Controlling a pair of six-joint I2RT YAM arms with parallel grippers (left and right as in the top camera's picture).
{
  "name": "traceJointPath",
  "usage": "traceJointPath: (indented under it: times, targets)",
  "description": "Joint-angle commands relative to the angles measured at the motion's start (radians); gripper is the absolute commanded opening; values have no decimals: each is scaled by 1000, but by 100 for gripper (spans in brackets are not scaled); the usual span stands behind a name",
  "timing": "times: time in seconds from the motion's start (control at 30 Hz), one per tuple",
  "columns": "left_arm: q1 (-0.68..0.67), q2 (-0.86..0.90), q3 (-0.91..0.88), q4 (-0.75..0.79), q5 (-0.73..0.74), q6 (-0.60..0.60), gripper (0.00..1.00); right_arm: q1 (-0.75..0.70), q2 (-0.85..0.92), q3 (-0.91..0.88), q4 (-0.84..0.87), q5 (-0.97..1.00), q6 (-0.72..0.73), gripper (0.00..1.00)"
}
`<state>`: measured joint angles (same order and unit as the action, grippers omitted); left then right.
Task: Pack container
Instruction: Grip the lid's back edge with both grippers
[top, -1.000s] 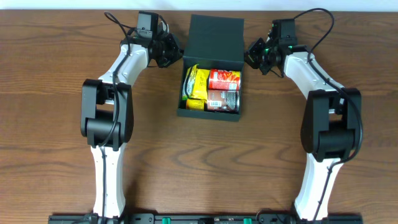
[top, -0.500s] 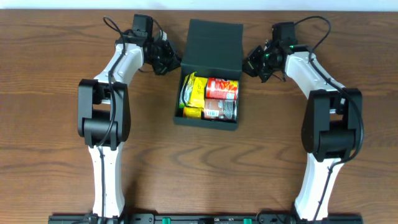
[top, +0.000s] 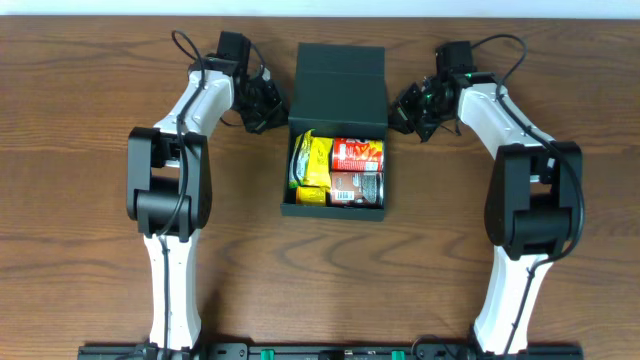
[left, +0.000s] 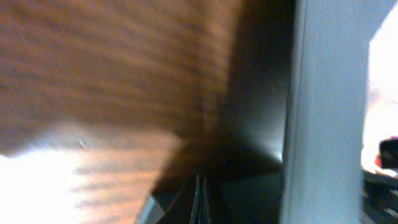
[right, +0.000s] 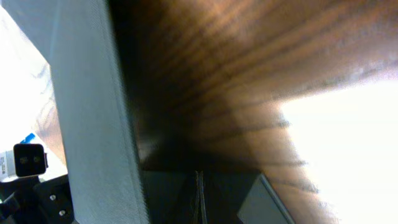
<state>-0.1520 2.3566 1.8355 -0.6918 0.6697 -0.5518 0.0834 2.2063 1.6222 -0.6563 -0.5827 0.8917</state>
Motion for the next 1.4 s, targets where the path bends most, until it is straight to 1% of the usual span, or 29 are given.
traceJointPath:
  times: [0.0, 0.13, 0.23, 0.47, 0.6, 0.67, 0.93, 0.97, 1.1, 1.13, 1.2, 1.37]
  targets:
    - [-2, 0, 19, 47, -154, 24, 6, -19, 6, 10, 19, 36, -18, 1]
    - [-6, 0, 19, 117, -224, 6, 6, -19, 6, 10, 48, 58, -17, 2]
    - [-6, 0, 19, 145, -215, -35, 6, -11, 6, 10, 73, 63, -4, 2]
    - [-7, 19, 18, 197, -101, -96, 6, 5, 6, 10, 138, 62, 40, 1]
    - [-8, 32, 18, 283, 29, -163, 6, 10, 6, 10, 142, 41, 66, 2]
    - [-7, 34, 18, 296, 53, -169, 6, 10, 6, 10, 148, 6, 78, 1]
    - [-2, 34, 18, 278, 55, -156, 6, 7, 6, 10, 165, -22, 77, 2]
    - [0, 34, 18, 277, 48, -138, 5, 7, 6, 10, 166, -11, 65, 1]
    - [1, 37, 18, 152, -145, -76, 6, 8, 6, 10, 136, 43, 34, 1]
    - [-2, 39, 18, 135, -158, -68, 6, 9, 6, 10, 135, 44, 32, 1]
    - [-11, 50, 18, 132, -146, -57, 6, 12, 6, 10, 138, 44, 36, 1]
    - [-37, 60, 18, 177, -121, -57, 6, 22, 6, 10, 141, 44, 35, 1]
